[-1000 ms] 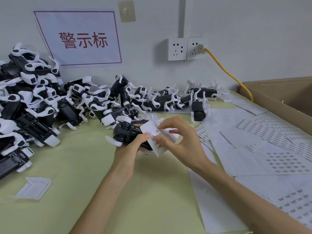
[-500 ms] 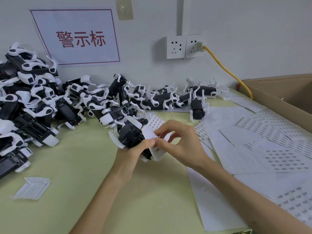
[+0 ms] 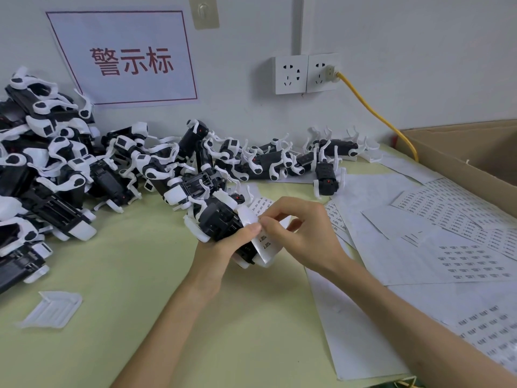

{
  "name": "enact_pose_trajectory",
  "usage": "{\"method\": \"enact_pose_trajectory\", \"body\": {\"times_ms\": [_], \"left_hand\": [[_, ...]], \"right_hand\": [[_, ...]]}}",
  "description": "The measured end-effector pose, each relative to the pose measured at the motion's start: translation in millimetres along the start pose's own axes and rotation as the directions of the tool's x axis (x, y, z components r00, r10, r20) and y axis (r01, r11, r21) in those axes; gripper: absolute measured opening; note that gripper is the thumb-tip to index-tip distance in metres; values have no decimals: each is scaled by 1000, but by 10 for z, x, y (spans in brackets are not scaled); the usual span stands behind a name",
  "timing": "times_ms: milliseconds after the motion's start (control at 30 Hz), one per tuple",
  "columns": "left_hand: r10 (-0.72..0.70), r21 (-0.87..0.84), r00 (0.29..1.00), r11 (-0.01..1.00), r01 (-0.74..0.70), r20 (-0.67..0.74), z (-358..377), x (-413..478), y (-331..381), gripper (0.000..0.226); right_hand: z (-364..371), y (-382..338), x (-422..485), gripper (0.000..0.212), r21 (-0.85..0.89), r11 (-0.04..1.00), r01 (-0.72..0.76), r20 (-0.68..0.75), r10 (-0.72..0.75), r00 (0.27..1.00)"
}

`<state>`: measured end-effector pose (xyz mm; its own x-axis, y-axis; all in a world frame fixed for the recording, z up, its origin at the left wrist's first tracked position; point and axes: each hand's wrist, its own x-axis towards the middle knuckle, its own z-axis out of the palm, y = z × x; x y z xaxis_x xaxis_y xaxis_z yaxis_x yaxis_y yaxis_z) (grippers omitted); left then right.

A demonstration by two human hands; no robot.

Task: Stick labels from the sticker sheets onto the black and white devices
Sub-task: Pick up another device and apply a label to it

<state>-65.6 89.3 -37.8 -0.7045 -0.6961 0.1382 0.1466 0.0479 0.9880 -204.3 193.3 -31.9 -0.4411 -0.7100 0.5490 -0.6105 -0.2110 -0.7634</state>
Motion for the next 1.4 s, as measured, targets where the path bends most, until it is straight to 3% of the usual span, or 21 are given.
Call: {"method": "enact_pose_trajectory", "body": {"times_ms": [467,933,1167,1400], "left_hand": [[-35,29,999,999,36,-14,-11,9,-19,27],[-18,-5,999,1000,18,51,-16,-5,28,31],[-35,22,999,999,34,28,-22,20,0,28],[-49,18,999,999,48,24,-26,37,-33,24]], "right_hand": [[-3,-40,-7,11,-8,999,41,14,-41,999],[-56,-59,9,5,-56,998,34,54,-31,998],[-44,-44,12,8,39,997,62,52,-64,997],[-45,-49,13,20,70,997,-35,54,32,998]]}}
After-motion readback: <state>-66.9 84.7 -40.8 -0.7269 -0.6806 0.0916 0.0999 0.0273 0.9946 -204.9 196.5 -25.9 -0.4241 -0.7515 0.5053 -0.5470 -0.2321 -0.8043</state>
